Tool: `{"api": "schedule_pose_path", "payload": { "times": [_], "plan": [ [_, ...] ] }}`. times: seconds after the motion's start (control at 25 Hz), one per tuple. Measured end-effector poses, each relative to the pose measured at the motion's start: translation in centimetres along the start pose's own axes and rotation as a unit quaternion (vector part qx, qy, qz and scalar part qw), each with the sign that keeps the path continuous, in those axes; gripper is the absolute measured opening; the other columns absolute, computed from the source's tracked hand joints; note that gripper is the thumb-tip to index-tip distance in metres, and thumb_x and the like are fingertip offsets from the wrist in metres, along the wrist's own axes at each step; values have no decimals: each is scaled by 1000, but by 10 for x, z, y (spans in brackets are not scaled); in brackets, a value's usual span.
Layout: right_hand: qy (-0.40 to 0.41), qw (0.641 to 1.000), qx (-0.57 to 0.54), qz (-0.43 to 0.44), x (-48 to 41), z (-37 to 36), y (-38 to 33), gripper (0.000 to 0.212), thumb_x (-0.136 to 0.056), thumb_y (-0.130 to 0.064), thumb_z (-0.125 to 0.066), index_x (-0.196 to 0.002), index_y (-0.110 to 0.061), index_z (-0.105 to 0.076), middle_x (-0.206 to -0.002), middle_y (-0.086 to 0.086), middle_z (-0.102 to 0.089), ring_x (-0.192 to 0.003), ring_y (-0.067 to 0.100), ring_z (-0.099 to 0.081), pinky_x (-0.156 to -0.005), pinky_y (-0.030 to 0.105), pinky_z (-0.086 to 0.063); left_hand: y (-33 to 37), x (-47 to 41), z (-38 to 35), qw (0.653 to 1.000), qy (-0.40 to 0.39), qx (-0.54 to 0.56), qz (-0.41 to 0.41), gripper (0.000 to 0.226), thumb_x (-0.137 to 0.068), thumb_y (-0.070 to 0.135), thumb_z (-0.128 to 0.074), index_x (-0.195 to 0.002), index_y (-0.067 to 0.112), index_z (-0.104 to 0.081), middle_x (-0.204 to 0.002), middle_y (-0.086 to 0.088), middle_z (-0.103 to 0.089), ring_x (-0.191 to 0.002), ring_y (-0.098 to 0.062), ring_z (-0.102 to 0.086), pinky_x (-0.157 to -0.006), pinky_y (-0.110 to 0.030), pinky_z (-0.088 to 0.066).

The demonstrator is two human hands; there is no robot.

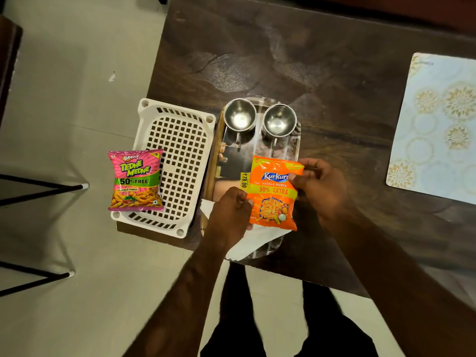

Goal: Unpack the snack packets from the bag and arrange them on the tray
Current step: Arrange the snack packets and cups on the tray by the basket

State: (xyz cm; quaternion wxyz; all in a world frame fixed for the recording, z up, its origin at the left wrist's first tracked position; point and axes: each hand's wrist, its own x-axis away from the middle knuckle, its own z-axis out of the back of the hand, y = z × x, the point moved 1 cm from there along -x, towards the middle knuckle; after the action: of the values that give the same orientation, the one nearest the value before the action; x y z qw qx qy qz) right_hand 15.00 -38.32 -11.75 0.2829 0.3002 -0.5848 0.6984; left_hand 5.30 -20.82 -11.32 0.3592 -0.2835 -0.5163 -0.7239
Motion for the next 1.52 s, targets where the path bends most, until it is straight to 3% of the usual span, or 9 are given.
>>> {"api": "schedule_pose_path", "payload": {
  "times": [0.2, 0.4, 0.56, 0.68, 0.8, 0.88, 1.2, 1.36, 1.52],
  "plan": [
    [4, 998, 40, 41, -12, -9, -15, 36, -86, -2, -75, -116, -16, -62, -89, 2, -72, -87, 24, -76, -73, 45, -64, 10, -10, 5, 976, 24, -199, -85, 25, -98, 31, -51, -118, 20, -61, -116, -4, -67, -103, -24, -65, -89, -49, -55],
    [25, 998, 53, 36, -18, -9, -14, 42, -84, -5, -78, -121, -16, -60, -93, 1, -69, -91, 23, -74, -80, 51, -63, 17, -9, 36, 972, 76, -202, -95, 32, -94, 25, -58, -126, 19, -58, -123, -5, -63, -108, -23, -62, -93, -42, -52],
    [106, 982, 131, 90, -10, -2, -8, 44, -86, -13, -74, -125, -24, -58, -99, -4, -60, -88, 13, -64, -83, 48, -60, 8, 3, 121, 930, 289, -186, -128, 29, -87, 15, -63, -116, 13, -60, -110, -9, -61, -91, -23, -60, -80, -36, -50],
    [135, 961, 169, 173, 7, -3, -4, 34, -86, -8, -65, -111, -31, -60, -95, -1, -62, -79, 14, -61, -77, 45, -58, -12, 8, 183, 894, 394, -209, -37, 48, -81, 23, -69, -124, 7, -53, -123, -17, -54, -115, -36, -53, -97, -47, -46],
    [81, 959, 177, 204, 20, -17, 0, 30, -90, -6, -60, -104, -32, -63, -99, 11, -62, -77, 20, -61, -60, 36, -57, -32, -1, 209, 906, 323, -253, 104, 87, -75, 50, -79, -141, 4, -44, -140, -20, -48, -133, -38, -43, -108, -50, -40],
    [50, 959, 176, 214, 28, -32, 1, 29, -91, -6, -59, -100, -33, -64, -99, 13, -63, -73, 17, -57, -55, 32, -54, -43, -8, 210, 923, 282, -228, 132, 95, -71, 60, -78, -143, 7, -44, -141, -17, -53, -132, -36, -48, -107, -53, -41],
    [-69, 943, 208, 251, 52, -69, -3, 44, -86, 5, -65, -84, -38, -66, -88, -9, -63, -73, 16, -60, -69, 31, -53, -42, -10, 200, 965, 234, -114, 29, 48, -71, 34, -86, -110, 12, -69, -103, -8, -74, -95, -28, -71, -88, -47, -57],
    [-71, 951, 177, 245, 53, -68, -4, 45, -82, 10, -66, -81, -35, -67, -81, -6, -64, -66, 13, -58, -64, 20, -50, -26, 18, 181, 995, 87, 51, -22, 50, -66, 24, -91, -108, 13, -68, -99, -7, -79, -90, -26, -76, -83, -48, -62],
    [-60, 960, 155, 224, 48, -45, 0, 40, -83, 8, -66, -81, -32, -68, -77, -4, -59, -61, 8, -53, -59, 21, -49, -10, 15, 124, 997, 44, 50, -35, 57, -70, 16, -90, -118, 12, -58, -106, -8, -75, -96, -24, -74, -84, -46, -61]
  ]
}}
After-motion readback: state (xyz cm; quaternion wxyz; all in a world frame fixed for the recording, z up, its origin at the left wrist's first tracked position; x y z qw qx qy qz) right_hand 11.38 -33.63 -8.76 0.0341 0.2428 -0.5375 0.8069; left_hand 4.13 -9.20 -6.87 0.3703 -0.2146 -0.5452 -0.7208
